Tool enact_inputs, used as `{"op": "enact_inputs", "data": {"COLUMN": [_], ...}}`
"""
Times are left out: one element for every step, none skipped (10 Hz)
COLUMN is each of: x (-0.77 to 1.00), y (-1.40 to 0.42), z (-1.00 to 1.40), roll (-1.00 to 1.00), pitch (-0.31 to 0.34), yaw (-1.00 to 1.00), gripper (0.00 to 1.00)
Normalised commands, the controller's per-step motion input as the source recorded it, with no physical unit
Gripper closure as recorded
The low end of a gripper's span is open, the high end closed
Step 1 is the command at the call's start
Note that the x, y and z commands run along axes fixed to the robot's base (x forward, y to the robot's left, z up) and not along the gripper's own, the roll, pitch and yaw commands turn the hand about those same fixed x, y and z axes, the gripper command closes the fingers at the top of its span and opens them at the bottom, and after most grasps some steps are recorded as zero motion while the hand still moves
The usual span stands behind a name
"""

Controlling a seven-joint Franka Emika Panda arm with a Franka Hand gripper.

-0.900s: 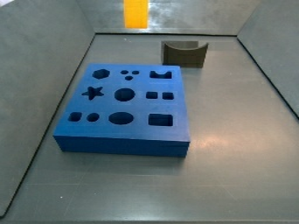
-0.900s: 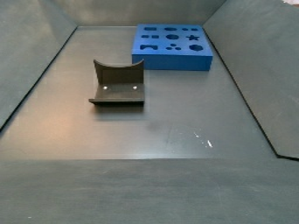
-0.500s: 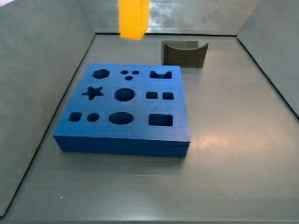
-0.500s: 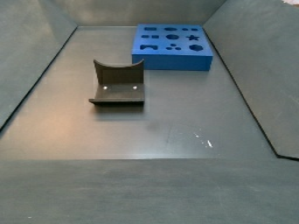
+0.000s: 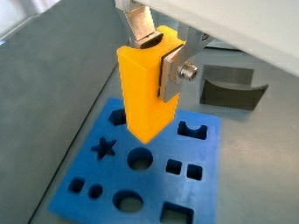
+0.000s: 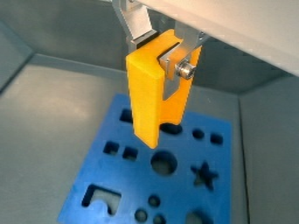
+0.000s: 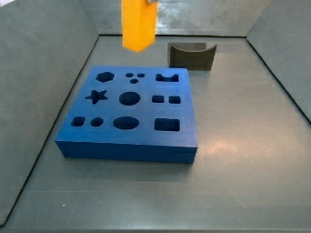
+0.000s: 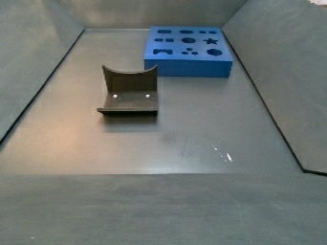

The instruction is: Insert the arch object.

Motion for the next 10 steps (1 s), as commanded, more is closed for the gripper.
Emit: {"op": "enact_inputs", "data": {"x": [-0.05,-0.04,0.00,0.20,0.24,0.22,0.21,0.19,0.17,0.15], "y": [0.45,0.46,0.37,0.20,0.14,0.12,0.12,0.11,0.09,0.08], "z": [-0.32,-0.30,-0.19,-0.12,-0.14,-0.17,-0.19,-0.21,-0.22,-0.23], "roll": [0.00,0.00,0.00,-0.03,-0.04,-0.02,-0.01,0.00,0.00,0.00], "pitch": [0.000,0.000,-0.003,-0.050,-0.043,-0.020,-0.013,-0.004,0.000,0.000], "yaw": [-0.59,-0.58,-0.67,-0.83,-0.91,-0.93,-0.95,-0.96,-0.99,-1.00], "gripper": [1.00,1.00,1.00,1.00,1.00,1.00,1.00,1.00,1.00,1.00]}}
